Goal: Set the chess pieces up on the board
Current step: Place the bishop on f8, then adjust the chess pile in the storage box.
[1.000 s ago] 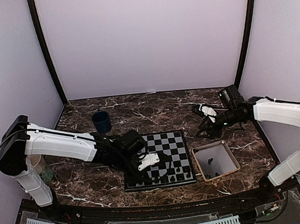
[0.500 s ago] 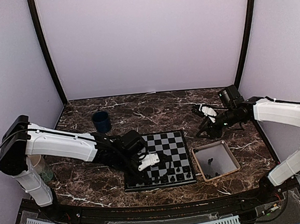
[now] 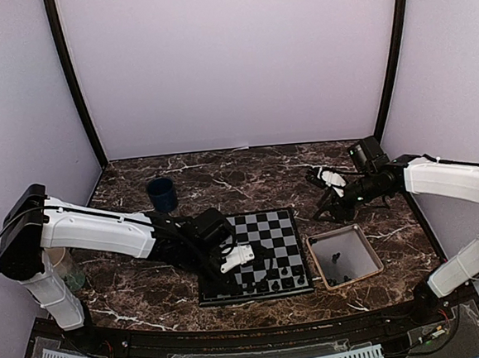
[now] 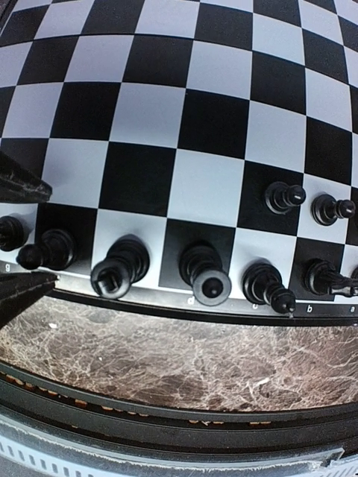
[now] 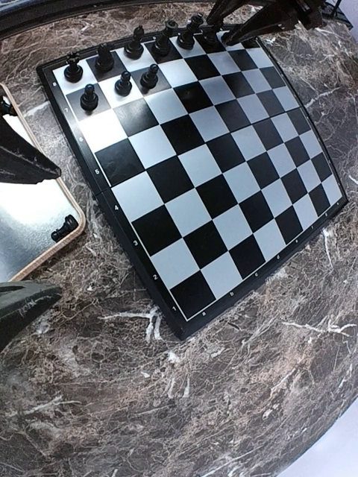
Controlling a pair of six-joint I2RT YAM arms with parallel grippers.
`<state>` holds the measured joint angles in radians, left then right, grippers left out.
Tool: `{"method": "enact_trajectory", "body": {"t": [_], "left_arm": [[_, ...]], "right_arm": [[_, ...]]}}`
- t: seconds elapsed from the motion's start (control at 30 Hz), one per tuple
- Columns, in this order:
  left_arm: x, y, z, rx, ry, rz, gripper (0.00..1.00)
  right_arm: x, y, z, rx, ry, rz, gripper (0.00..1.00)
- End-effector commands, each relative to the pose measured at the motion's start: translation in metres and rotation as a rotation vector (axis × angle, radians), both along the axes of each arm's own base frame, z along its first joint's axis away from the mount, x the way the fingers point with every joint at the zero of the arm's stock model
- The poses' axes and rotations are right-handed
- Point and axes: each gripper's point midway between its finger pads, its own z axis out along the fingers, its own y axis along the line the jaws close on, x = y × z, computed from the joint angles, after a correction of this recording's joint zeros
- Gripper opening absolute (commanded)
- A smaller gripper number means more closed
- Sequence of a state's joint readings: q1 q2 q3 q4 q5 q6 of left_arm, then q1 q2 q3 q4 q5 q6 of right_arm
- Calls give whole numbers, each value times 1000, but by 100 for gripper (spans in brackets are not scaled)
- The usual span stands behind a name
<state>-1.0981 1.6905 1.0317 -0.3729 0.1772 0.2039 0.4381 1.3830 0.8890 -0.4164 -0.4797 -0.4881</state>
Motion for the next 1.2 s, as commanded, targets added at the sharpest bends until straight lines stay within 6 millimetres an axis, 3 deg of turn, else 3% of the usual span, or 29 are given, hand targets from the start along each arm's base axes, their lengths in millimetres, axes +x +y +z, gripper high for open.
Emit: {"method": "enact_trajectory", "body": {"t": [0.0, 0.27, 0.43, 0.57, 0.73, 1.0, 1.17], "left_arm": [[0, -1, 19, -33, -30, -11, 35], [14, -13, 72, -227, -217, -50, 44], [42, -33, 102, -303, -324, 39, 46], [58, -55, 113, -343, -323, 105, 46], [59, -68, 110, -385, -287, 125, 46], [68, -58, 95, -340, -339, 154, 46], [67, -56, 88, -339, -332, 161, 47]], "right_arm": [[-1, 2, 1, 15, 7, 15, 46], [10, -3, 40, -8, -69, 1, 46], [5, -11, 42, -73, -3, -3, 45], [2, -19, 42, -120, 52, -41, 45], [-13, -36, 22, -205, 117, -75, 44], [-64, -65, -41, -387, 366, -11, 37], [-87, -67, -56, -410, 501, 36, 35]]}}
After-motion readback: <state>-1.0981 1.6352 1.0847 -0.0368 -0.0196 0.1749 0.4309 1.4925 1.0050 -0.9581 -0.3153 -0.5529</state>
